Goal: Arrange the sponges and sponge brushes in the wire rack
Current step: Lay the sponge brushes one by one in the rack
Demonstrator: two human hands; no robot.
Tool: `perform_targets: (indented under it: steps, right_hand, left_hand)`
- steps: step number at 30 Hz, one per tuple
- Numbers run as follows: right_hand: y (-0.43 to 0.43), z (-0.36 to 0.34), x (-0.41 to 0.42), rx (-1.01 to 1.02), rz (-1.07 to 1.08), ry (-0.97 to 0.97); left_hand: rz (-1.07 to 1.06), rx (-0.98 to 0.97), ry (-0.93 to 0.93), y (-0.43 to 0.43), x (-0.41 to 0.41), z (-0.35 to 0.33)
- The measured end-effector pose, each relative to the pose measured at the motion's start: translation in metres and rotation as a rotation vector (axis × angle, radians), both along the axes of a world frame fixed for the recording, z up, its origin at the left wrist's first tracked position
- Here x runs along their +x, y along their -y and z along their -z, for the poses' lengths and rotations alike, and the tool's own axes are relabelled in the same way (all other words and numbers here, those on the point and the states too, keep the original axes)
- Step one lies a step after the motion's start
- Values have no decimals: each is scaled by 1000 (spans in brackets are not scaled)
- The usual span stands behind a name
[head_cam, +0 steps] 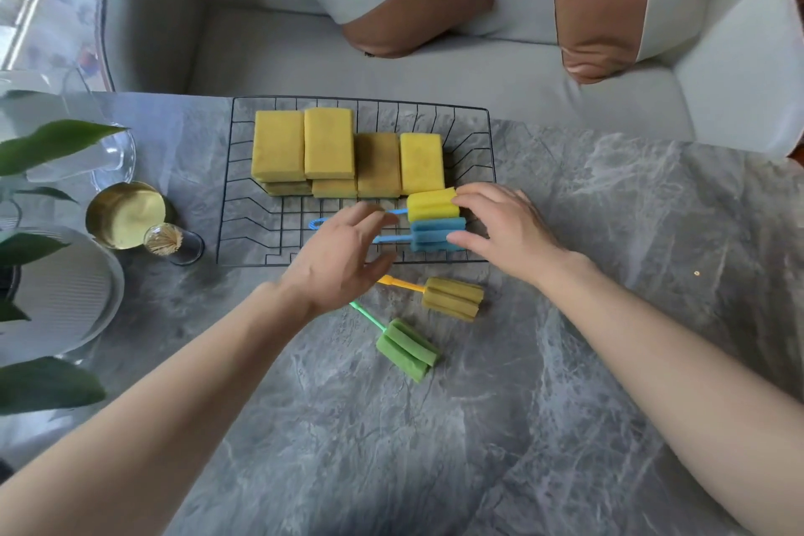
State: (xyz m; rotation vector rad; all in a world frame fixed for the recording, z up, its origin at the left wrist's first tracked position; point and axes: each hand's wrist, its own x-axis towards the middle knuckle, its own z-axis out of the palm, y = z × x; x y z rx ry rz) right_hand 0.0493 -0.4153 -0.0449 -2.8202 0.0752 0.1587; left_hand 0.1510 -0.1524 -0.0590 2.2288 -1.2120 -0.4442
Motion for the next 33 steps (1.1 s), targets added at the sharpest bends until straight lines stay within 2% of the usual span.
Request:
perform_targets:
  steps: [3,5,10,14,19,22,27,33]
  right_hand:
    - [-23,-5,-34,59,78,155]
    - [-39,0,-58,75,100,167]
    - [-57,30,-89,115,210,-42]
    - [-63,52,-81,163,273,-171]
    - [-63,66,-79,229,325,-223]
    - [-63,59,-83,299,315,-218]
    - [-59,26,-90,394,189,-206]
    - [-39,-16,-69,364,107,-66]
  left_hand:
    - [78,-30,31,-23,-27,-4]
    - [144,-1,6,-33,-45,0]
    - [287,144,-85,-32,-80,22]
    - [393,283,13,-19,-91,36]
    - [337,376,-13,-17,-92,44]
    - [298,345,-39,-22,-93,45]
    - [235,228,-221,-37,-94,39]
    - [223,73,-237,-44,-78,0]
